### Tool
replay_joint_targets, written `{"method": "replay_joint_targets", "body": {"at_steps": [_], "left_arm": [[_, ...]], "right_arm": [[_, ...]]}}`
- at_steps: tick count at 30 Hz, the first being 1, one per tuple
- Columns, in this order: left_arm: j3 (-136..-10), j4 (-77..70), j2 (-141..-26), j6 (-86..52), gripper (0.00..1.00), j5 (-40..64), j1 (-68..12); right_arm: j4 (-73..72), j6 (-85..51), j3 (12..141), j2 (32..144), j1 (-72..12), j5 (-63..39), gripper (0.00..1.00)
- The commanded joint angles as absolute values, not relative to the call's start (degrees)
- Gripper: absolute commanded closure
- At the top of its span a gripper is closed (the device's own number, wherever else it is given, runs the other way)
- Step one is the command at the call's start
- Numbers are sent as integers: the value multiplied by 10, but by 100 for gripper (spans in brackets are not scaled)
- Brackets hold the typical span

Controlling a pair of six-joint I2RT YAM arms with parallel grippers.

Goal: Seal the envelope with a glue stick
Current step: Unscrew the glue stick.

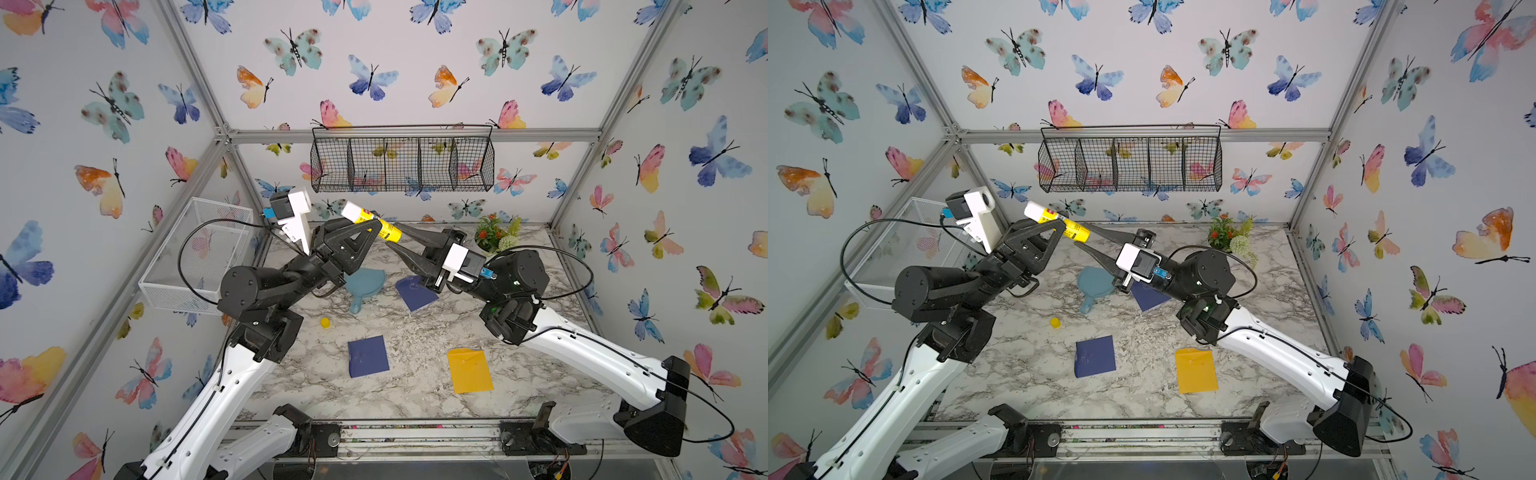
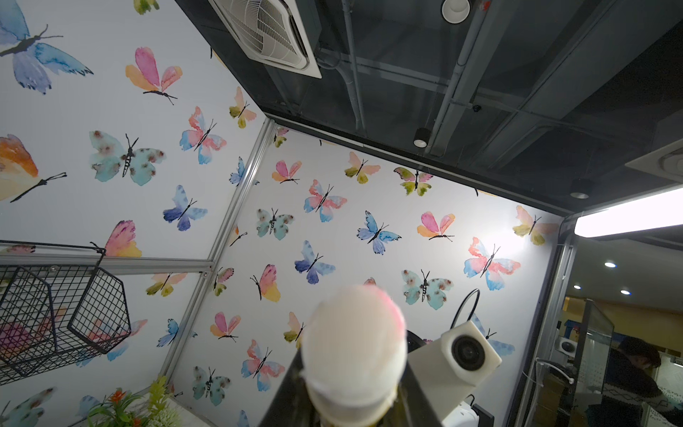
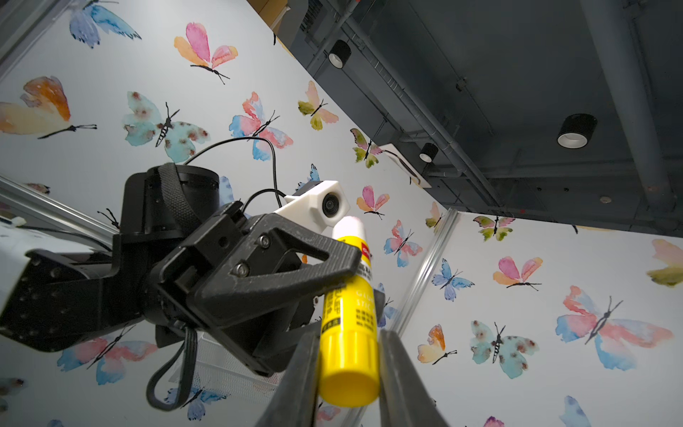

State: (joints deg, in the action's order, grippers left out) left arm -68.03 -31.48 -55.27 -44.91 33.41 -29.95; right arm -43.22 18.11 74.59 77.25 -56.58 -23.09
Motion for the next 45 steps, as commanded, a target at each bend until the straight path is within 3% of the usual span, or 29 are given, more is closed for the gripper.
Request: {"method": "replay_joint_targets", "body": {"at_steps": [1, 9, 15, 20, 29, 36, 45], "left_arm": [[-702, -368, -540, -360, 100, 408, -297], [-678, -522, -502, -261, 100, 605, -301], [-712, -515, -508, -214, 100, 689, -348], [-736, -398, -503, -116, 100, 687, -386], [-696, -355, -476, -110, 100, 559, -393], [-645, -367, -471, -211, 100, 371, -393], [-600, -378, -463, -375, 100, 220, -393]], "right_arm": [[-449, 50, 725, 753, -567, -277, 84], [-482, -97, 681, 700, -567, -531, 85], [-552, -212, 669, 713, -567, -627, 85], [-635, -284, 671, 737, -567, -662, 85], [-482, -42, 640, 663, -567, -498, 59], [-466, 124, 644, 663, -567, -414, 49], [-438, 288, 701, 713, -567, -301, 40]]}}
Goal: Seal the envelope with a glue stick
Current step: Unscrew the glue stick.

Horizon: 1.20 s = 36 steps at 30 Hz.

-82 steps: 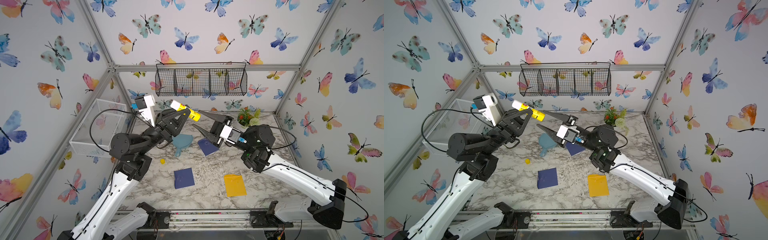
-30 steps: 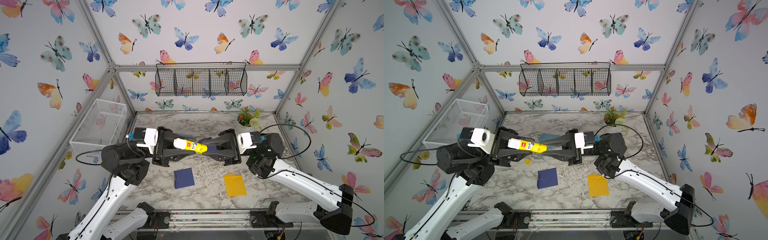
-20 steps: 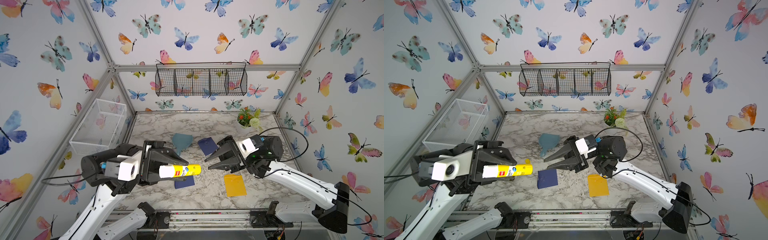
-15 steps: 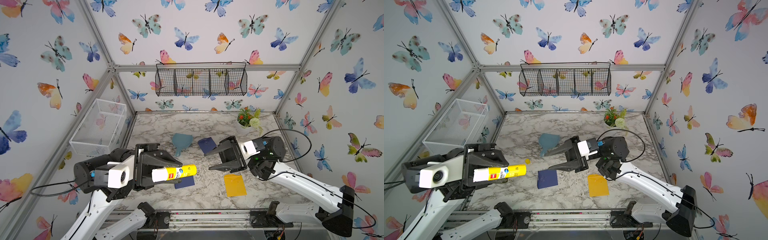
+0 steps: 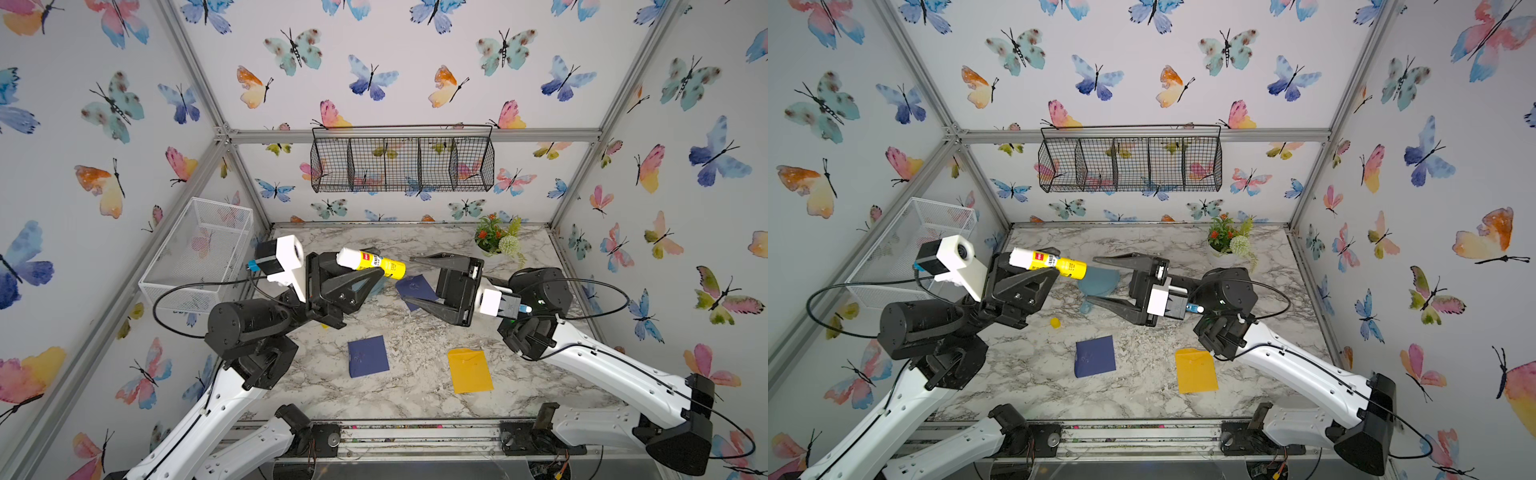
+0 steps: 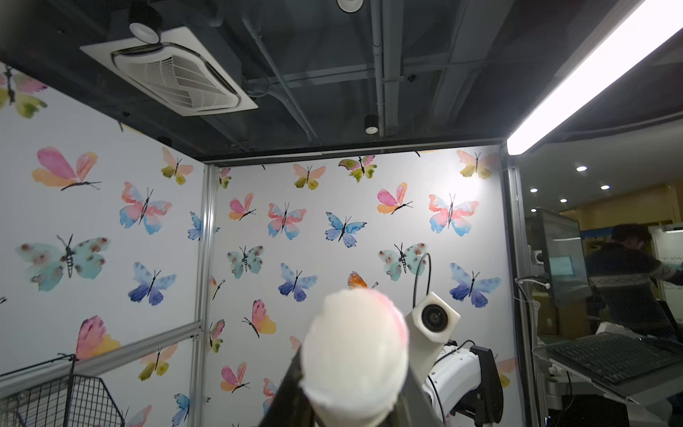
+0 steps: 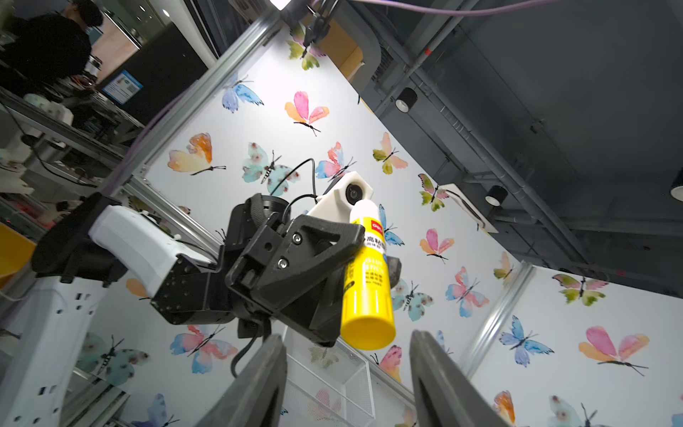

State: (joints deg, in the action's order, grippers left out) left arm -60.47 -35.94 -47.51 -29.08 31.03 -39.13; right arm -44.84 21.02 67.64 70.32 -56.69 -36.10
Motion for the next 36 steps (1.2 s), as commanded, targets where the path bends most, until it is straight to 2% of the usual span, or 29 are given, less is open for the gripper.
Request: {"method": "replay_joint_targets", "body": {"at_steps": [1, 11, 23, 36], "left_arm": [[-598, -374, -462, -387, 100, 210, -393], [-596, -334, -459, -418, 100, 177, -393], [-593, -294, -468, -427, 100, 152, -393], [-600, -278, -485, -439, 100, 152, -393]], "right_arm": [[-441, 298, 706, 721, -567, -294, 40], [-429, 346, 760, 783, -567, -256, 40], [-419, 338, 806, 818, -567, -286, 43], [-373, 348, 848, 843, -567, -283, 56]]}}
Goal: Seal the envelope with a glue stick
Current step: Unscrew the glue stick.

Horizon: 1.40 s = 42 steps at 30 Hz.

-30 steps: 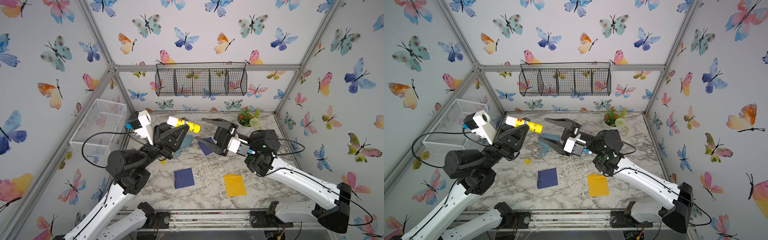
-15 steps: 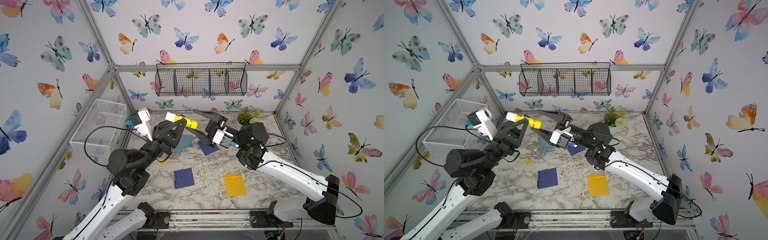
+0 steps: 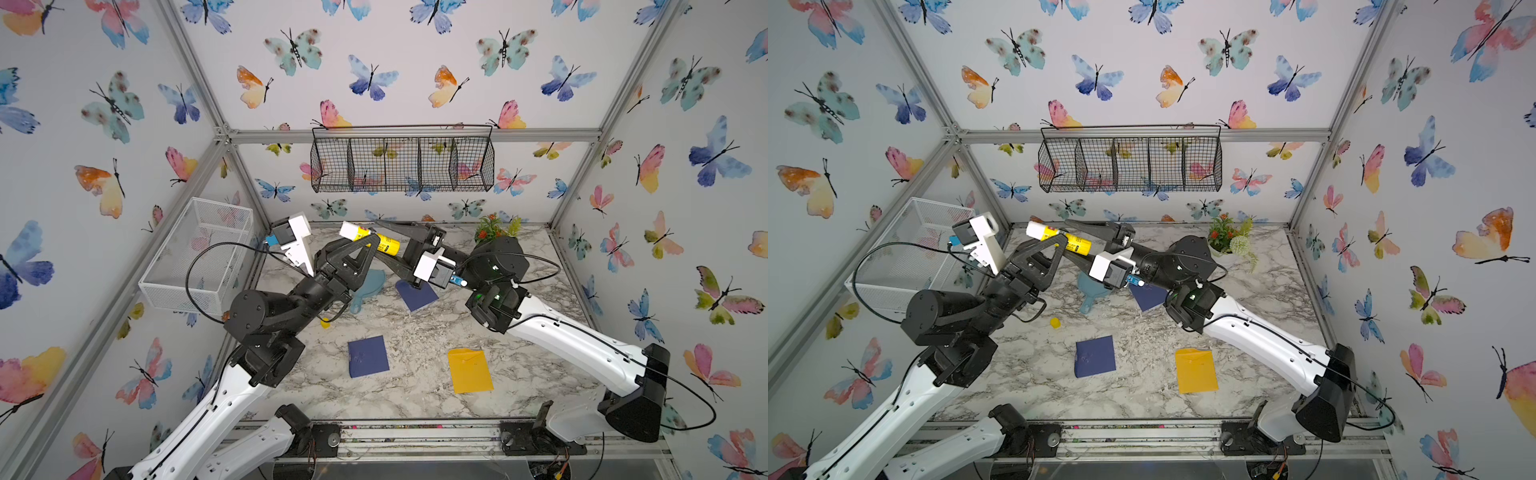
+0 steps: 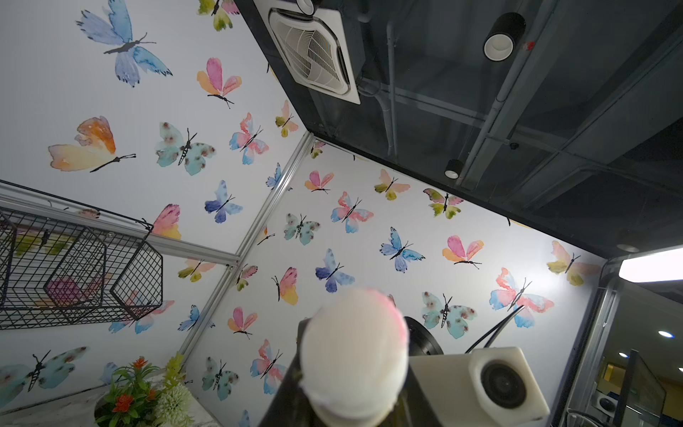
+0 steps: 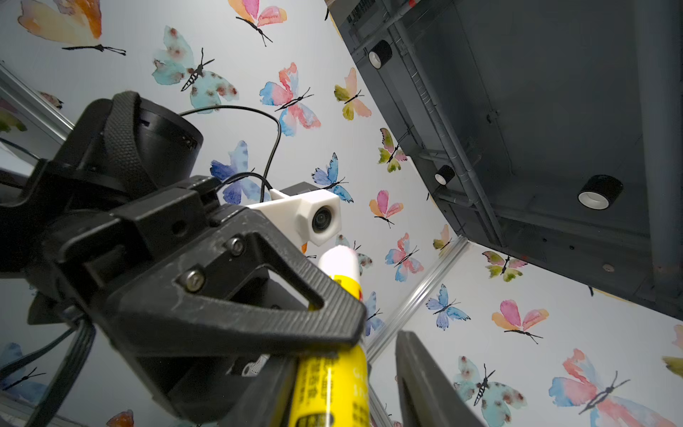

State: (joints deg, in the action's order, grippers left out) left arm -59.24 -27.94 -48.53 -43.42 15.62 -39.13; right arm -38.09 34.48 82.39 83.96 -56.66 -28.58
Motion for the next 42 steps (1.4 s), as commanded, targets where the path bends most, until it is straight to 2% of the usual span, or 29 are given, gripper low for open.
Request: {"method": "replay_joint_targets", "body": {"at_steps": [1, 18, 19, 23, 27, 31, 36, 42], "left_arm": [[-601, -280, -486, -440, 100, 153, -393], [-603, -243, -482, -434, 100, 119, -392], [-603, -239, -482, -433, 95, 115, -392], [-605, -214, -475, -420, 61, 92, -392], [-618, -166, -464, -386, 44, 72, -392], [-631, -87, -451, -337, 36, 46, -392], [-641, 11, -438, -278, 34, 15, -392], [-647, 104, -452, -225, 34, 2, -392]], "right_arm": [[-369, 349, 850, 845, -567, -279, 57], [-381, 346, 835, 836, -567, -267, 81], [-381, 344, 835, 835, -567, -264, 84], [-386, 337, 833, 832, -567, -240, 90], [-382, 333, 833, 833, -567, -194, 90], [-315, 346, 863, 848, -566, -123, 91], [-161, 376, 923, 881, -563, -26, 93], [57, 334, 981, 922, -517, -11, 94]]}}
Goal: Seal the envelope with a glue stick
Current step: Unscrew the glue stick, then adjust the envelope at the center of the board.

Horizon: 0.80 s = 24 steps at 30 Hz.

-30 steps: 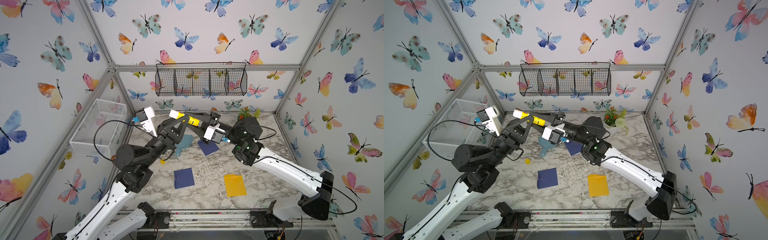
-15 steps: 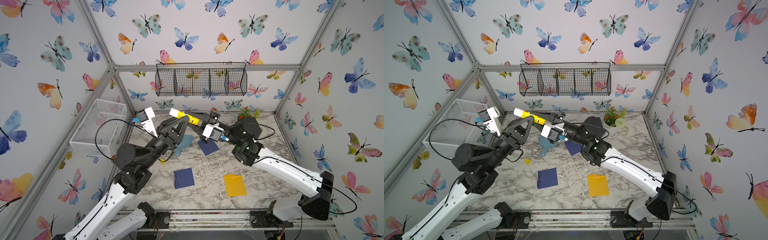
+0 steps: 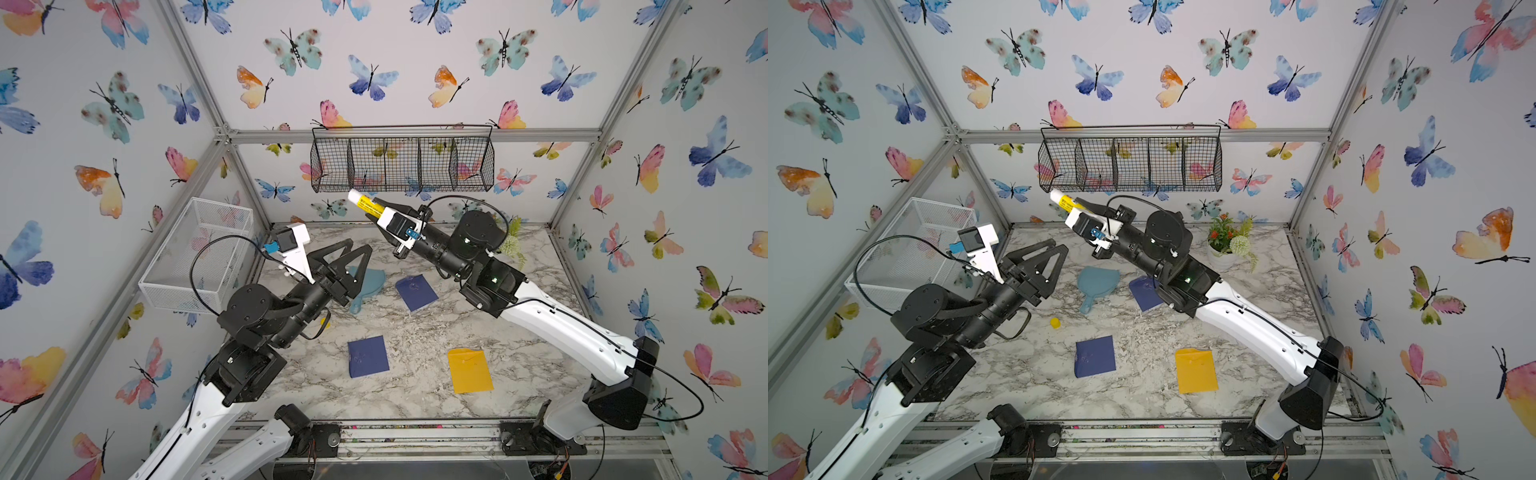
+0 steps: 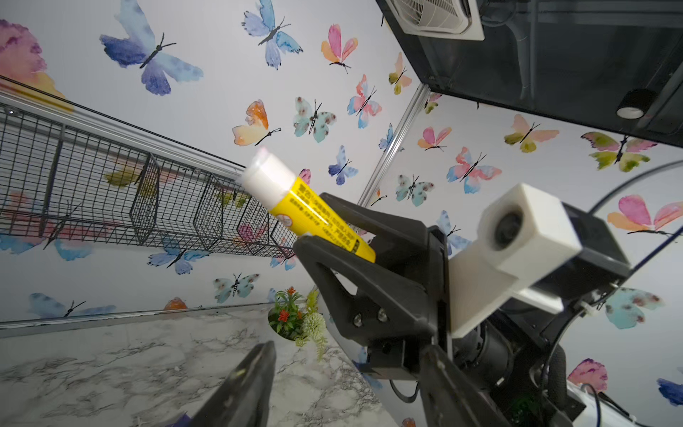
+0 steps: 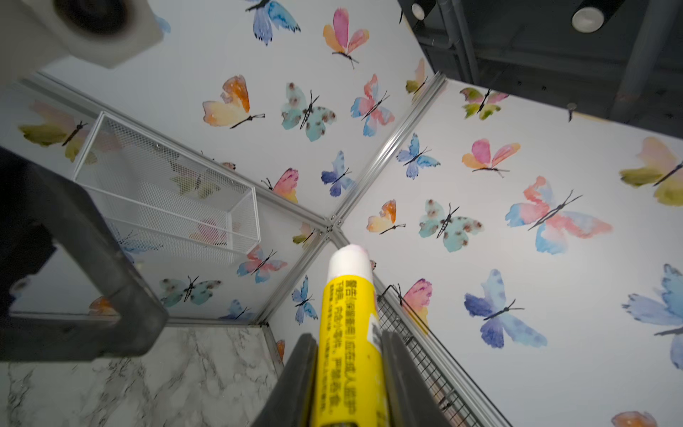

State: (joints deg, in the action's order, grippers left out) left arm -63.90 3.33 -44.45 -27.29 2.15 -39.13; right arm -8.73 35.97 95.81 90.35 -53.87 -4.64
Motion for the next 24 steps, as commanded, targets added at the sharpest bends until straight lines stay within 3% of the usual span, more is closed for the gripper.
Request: {"method": "replay_joint_targets", "body": {"at_steps": [1, 14, 24], "left_arm": [[-647, 116, -457, -217, 34, 4, -392], [-614, 147, -587, -165, 41, 164, -393], [-553, 98, -677, -129, 54, 307, -400]], "right_arm": [[98, 317, 991, 929, -506, -16, 94], [486, 47, 944, 954, -344, -100, 98], [614, -121, 821, 939, -308, -143, 98]]}}
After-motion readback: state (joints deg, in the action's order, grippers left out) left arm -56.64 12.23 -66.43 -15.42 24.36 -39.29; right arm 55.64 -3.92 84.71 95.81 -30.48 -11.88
